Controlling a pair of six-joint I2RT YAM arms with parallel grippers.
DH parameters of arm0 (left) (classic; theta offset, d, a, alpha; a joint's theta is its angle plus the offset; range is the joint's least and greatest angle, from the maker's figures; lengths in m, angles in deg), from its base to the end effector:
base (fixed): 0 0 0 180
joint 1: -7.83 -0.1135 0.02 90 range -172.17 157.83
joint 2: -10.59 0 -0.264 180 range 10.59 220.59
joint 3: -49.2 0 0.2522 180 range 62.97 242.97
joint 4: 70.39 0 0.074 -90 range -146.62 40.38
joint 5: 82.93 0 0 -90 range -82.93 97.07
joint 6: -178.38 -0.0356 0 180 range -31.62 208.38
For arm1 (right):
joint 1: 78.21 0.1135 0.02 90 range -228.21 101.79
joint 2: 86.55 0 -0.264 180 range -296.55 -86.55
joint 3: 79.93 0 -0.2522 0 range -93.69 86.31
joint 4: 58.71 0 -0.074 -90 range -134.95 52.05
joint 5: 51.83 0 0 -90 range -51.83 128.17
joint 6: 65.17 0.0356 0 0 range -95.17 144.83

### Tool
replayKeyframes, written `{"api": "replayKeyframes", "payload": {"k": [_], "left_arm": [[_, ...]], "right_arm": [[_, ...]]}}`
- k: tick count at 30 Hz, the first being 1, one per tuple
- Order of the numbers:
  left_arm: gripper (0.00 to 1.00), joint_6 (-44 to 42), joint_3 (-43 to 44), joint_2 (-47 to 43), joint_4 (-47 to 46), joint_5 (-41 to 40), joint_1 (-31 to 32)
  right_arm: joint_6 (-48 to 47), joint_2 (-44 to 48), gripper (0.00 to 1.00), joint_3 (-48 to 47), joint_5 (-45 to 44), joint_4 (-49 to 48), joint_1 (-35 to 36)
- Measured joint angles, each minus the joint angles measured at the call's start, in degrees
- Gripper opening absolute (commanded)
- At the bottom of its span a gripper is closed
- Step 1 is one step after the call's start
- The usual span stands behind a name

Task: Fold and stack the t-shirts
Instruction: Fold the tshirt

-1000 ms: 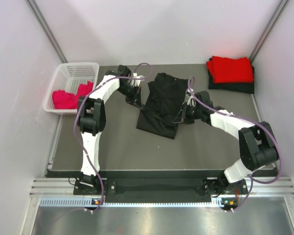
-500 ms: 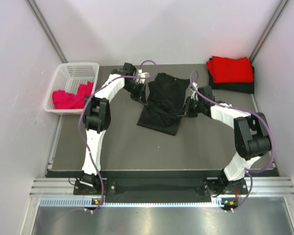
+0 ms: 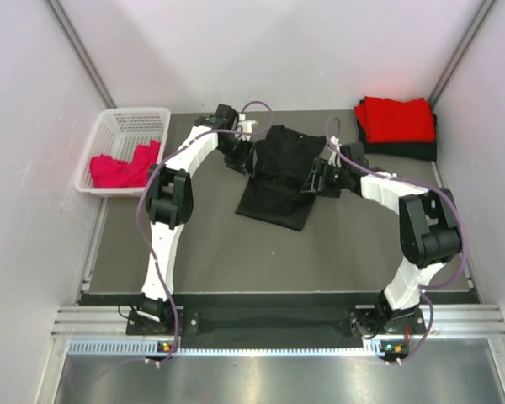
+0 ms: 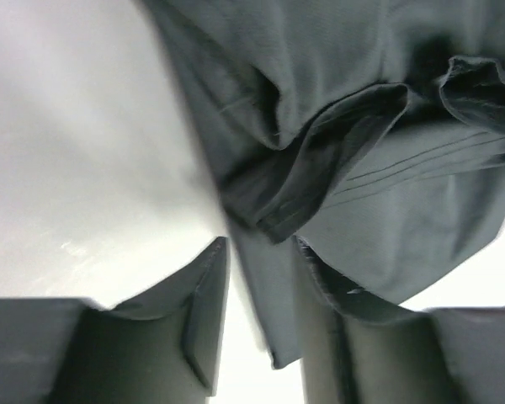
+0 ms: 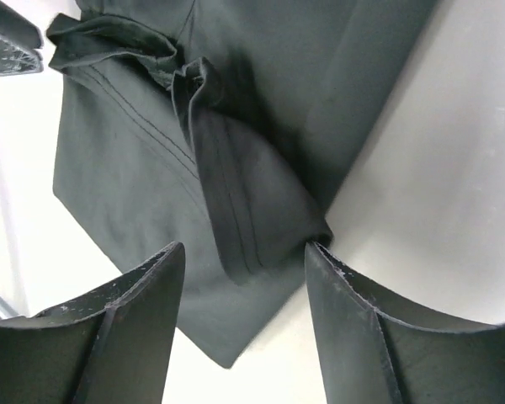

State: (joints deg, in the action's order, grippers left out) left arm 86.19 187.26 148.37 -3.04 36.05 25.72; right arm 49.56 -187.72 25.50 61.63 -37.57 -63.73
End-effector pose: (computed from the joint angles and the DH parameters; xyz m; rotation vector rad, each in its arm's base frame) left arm 0.4788 -0.1727 0.1953 0.6135 2.6488 -0.7703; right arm 0.3531 0.1058 0.1806 0.0232 2.4704 0.8010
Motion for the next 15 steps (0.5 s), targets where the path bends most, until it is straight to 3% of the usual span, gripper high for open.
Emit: {"api": "replayKeyframes", "payload": {"k": [2,3,9,15], "left_arm": [[0.61,0.1,-0.2,-1.1,0.1,-2.1,0.0],[0.63,0.1,-1.7,-2.7,-0.8,-3.0,0.0],[0.6,2.1,-16.8,-17.4,-1.7,-1.4,-1.4],[0.6,4.3,-31.0,-21.7,-1.0,5.2,-3.1]], "right_arm": [[-0.1,1.8,0.6,0.1,-0.4,1.6,-0.7],[0.0,3.3,0.6,0.4,-0.3,2.5,-1.2],[2.8,16.9,0.6,9.4,2.5,4.8,-0.7],[8.1,13.7,0.59,20.7,6.0,4.3,5.1]]}}
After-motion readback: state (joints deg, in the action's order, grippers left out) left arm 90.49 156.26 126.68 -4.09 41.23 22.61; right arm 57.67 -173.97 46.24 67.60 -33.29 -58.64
